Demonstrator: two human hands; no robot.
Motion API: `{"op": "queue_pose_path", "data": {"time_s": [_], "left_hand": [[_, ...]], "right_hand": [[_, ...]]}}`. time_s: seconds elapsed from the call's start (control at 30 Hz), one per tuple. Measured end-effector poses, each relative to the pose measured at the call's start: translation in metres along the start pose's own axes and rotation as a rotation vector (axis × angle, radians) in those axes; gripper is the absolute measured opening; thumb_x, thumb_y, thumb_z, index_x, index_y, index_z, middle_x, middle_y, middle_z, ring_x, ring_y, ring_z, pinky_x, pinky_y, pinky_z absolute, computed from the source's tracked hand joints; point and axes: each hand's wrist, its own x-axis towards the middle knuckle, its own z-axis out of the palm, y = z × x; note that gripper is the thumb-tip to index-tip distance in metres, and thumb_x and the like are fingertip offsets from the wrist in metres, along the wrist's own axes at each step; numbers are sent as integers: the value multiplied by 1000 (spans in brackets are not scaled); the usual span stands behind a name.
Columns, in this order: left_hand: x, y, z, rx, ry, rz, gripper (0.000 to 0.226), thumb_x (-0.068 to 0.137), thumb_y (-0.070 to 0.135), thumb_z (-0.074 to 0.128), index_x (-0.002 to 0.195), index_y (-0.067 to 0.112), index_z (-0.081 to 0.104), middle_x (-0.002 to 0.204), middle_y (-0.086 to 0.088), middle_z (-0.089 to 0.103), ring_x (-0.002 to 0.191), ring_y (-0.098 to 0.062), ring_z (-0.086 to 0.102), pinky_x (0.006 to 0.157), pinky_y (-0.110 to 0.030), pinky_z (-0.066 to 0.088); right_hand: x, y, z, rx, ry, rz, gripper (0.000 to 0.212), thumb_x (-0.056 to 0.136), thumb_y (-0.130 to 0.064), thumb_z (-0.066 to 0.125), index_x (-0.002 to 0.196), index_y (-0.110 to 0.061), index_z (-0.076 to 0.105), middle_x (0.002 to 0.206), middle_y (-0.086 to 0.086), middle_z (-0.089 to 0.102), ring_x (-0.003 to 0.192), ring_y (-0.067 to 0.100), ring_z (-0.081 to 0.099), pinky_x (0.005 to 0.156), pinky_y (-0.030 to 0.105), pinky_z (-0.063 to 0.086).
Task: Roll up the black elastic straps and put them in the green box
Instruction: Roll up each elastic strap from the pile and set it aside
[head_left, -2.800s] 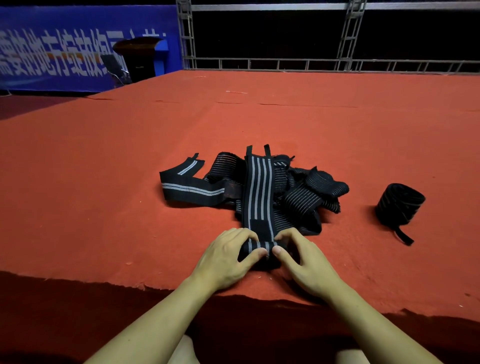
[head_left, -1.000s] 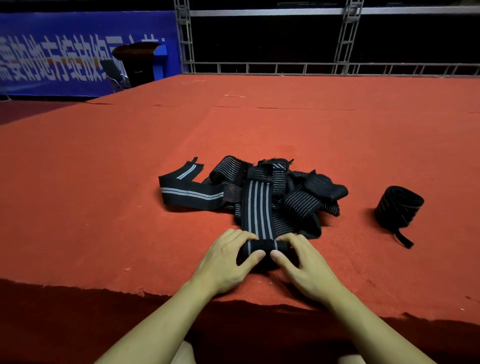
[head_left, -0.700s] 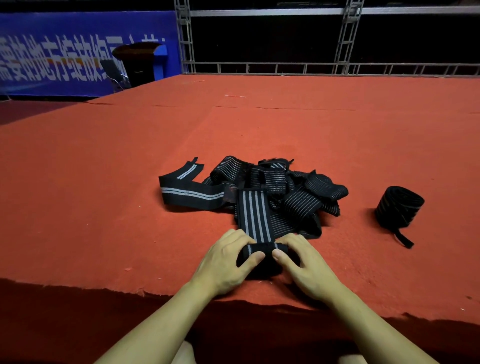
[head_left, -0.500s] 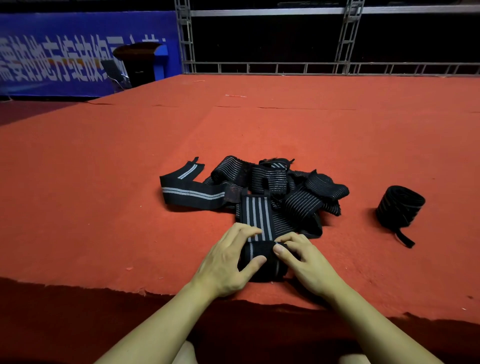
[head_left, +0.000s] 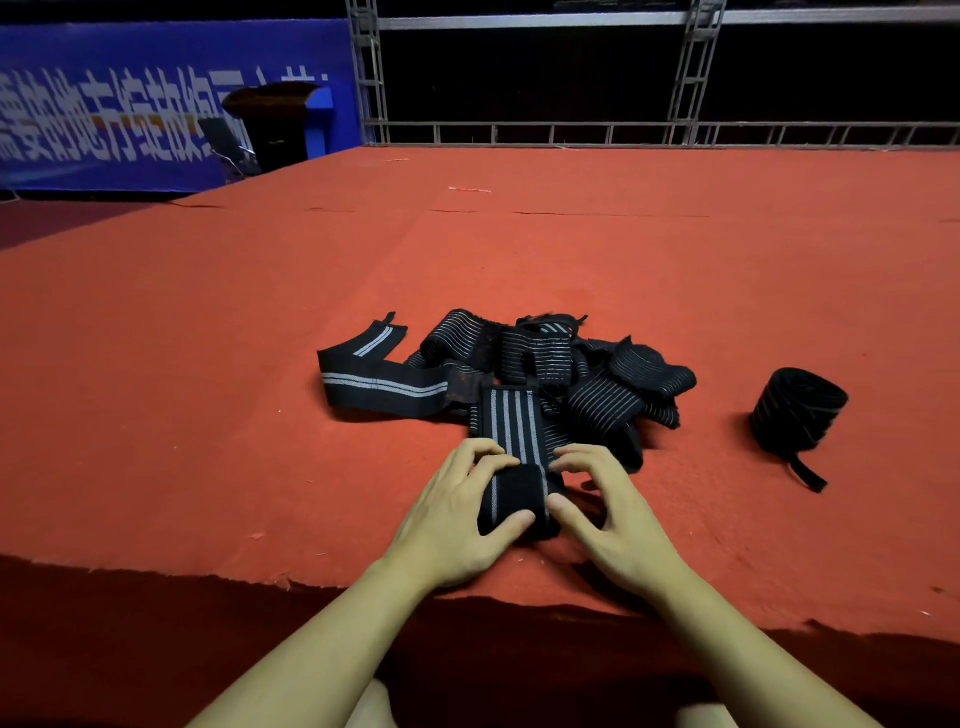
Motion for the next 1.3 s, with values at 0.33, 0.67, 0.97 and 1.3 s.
{"op": "queue_pose_path", "data": {"time_s": [0.33,0.67,0.97,1.3], "left_hand": [[4,-5,2,-12,-56,-86,60,91,65,52,142,33,48,128,18,48,120,-5,47,108,-33,41],[1,-2,-2,-62,-67,-51,49,93,57,56,135,33,51,129,19,45,122,-3,48,106,-31,43],[-3,2,-7,-81,-53,-7,44,97,53,52,135,31,50,126,16,54,120,-3,50,104,-31,43],[-2,1,-5,-100,-38,7,43,102,50,50,140,32,48,130,12,57,124,-6,53,106,-32,44]], "right_hand": [[2,12,5,-119,-144,32,57,82,-43,78,130,-41,49,142,-27,47,136,3,44,114,36,42],[-1,9,5,-144,-109,91,47,88,-50,69,129,-38,49,124,-27,52,121,2,51,102,23,43],[-2,6,2,-62,-92,139,36,93,-64,51,119,-41,54,115,-17,64,112,7,60,98,36,48],[-3,-4,-1,18,-49,100,49,92,-54,59,137,-38,48,132,-22,57,127,9,54,104,18,40]]}}
